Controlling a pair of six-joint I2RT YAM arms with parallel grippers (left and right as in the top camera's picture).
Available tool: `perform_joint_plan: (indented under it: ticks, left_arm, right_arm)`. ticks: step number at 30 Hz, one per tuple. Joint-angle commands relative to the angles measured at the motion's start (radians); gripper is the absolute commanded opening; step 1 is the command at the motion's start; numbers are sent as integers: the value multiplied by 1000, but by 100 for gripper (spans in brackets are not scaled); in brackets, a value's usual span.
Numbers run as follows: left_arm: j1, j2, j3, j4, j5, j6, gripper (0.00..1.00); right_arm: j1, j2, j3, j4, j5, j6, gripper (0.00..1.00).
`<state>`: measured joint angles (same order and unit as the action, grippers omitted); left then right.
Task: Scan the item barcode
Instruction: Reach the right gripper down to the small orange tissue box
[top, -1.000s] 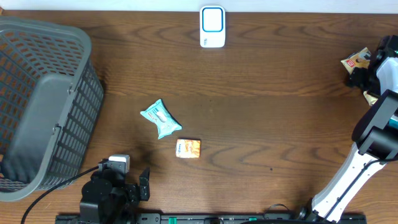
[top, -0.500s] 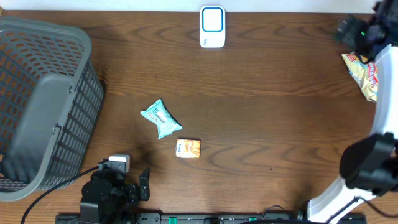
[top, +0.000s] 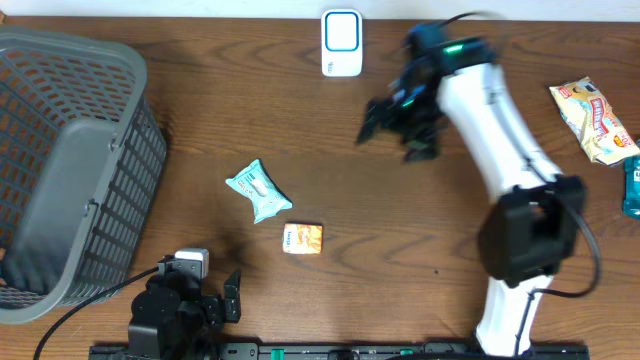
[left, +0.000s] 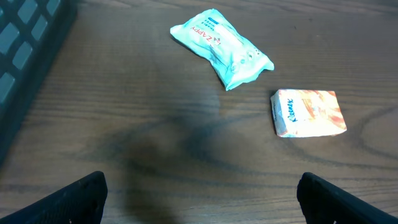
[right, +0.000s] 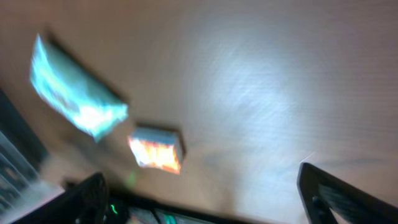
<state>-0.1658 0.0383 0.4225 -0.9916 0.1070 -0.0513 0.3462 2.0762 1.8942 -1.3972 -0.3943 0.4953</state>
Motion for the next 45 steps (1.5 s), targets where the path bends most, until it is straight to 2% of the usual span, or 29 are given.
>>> perform_joint_plan:
  ticks: [1, 3, 5, 9, 14, 24, 26, 27, 28, 29, 33, 36, 38, 40, 42, 43, 44, 45]
  left_arm:
    - [-3, -2, 4, -2, 13, 6, 98]
    - [-3, -2, 4, -2, 13, 6, 98]
    - [-3, -2, 4, -2, 13, 6, 98]
    - [-3, -2, 4, -2, 13, 6, 98]
    - [-3, -2, 4, -2, 13, 6, 98]
    - [-3, -2, 4, -2, 13, 6, 98]
    - [-3, -2, 4, -2, 13, 6, 98]
    - [-3, -2, 4, -2, 13, 6, 98]
    - [-3, -2, 4, -2, 13, 6, 98]
    - [-3, -2, 4, -2, 13, 6, 98]
    - [-3, -2, 4, -2, 13, 6, 98]
    - [-3, -2, 4, -2, 13, 6, 98]
    - [-3, -2, 4, -2, 13, 6, 98]
    - [-3, -2, 4, -2, 13, 6, 98]
    - [-3, -2, 4, -2, 13, 6, 98]
    - [-3, -2, 4, -2, 13, 6, 98]
    - [-3, -2, 4, -2, 13, 6, 98]
    - [-3, -2, 4, -2, 13, 6, 98]
  right_arm:
    - [150, 24, -14, -8, -16, -25, 88]
    - [215, 35, -29, 22, 28, -15, 88]
    - [278, 49, -51, 58, 80, 26, 98]
    - [365, 63, -111, 102, 97, 121, 99]
    - [423, 63, -233, 238, 97, 251, 89]
    - [426, 64, -429, 406, 97, 374, 72]
    - [427, 63, -482, 484, 97, 376, 55]
    - [427, 64, -503, 519, 98, 376, 39]
    - [427, 64, -519, 548, 102, 375, 17]
    - [426, 63, -531, 564, 108, 375, 1]
    - [414, 63, -539, 572, 111, 360, 1]
    - [377, 53, -504, 504, 12, 303, 1]
    - [339, 46, -472, 446, -112, 231, 1]
    - [276, 40, -432, 356, -291, 87, 1]
    - [219, 40, -414, 274, -399, -25, 7]
    - [193, 40, -414, 249, -418, -51, 14]
    - [166, 40, -414, 237, -414, -68, 36]
    - [146, 40, -415, 239, -394, -74, 67]
